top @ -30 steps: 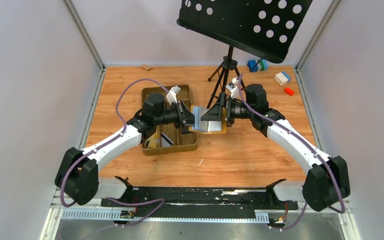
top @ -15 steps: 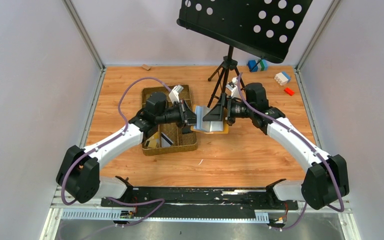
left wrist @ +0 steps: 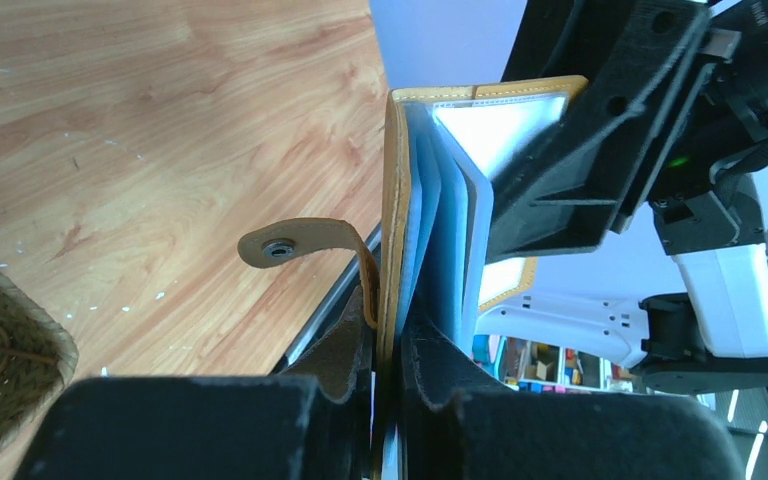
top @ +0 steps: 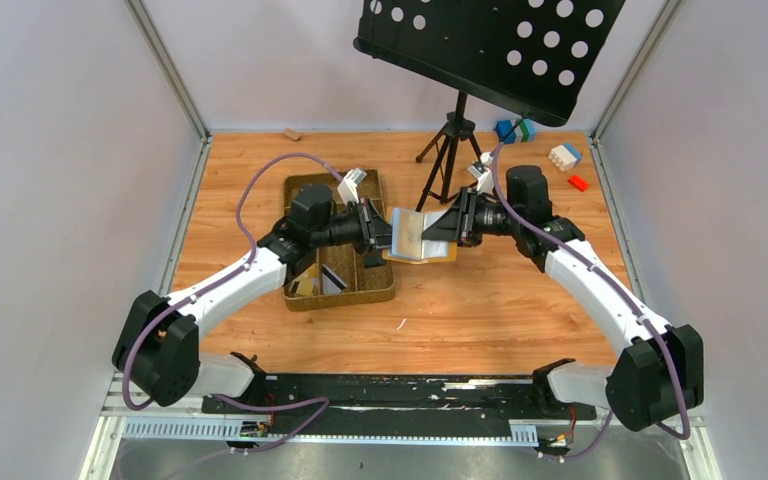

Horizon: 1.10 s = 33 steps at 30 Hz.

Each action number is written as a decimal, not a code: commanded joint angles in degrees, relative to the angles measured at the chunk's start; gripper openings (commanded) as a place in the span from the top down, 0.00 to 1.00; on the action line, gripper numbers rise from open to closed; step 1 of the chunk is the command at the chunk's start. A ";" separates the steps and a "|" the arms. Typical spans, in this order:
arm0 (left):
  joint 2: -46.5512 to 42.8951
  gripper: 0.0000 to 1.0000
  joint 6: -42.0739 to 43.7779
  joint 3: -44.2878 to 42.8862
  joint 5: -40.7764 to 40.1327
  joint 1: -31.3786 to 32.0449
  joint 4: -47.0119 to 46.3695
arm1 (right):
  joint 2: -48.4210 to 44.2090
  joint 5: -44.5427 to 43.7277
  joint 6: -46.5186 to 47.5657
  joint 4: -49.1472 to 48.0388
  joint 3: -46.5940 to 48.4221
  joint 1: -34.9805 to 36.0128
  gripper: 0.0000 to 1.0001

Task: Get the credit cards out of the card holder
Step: Remove the credit card from the card holder.

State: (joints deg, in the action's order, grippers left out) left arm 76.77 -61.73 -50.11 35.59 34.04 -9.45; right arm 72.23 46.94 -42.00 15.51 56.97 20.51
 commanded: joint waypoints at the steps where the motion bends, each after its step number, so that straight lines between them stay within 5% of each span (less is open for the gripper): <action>1: -1.31 0.92 -1.64 0.19 0.78 0.11 -4.93 | -2.36 0.61 -0.57 -0.92 -0.45 -0.77 0.88; 4: -2.50 0.88 -3.19 2.02 0.91 -0.46 -7.06 | -3.01 0.70 -0.93 -0.83 -0.76 -1.04 1.00; 20: -9.04 0.45 -10.18 9.36 1.25 -2.89 -19.38 | -3.94 4.39 -5.79 -8.17 -3.71 -1.89 1.00; 33: -6.61 0.33 -15.97 10.14 2.55 -2.82 -31.90 | -4.86 6.30 -6.80 -11.15 -4.06 -1.89 1.00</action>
State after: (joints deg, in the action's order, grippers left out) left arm 69.76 -74.91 -40.62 37.41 31.40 -32.95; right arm 69.38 51.35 -47.86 7.77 53.23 18.68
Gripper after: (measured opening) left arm 0.657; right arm 0.058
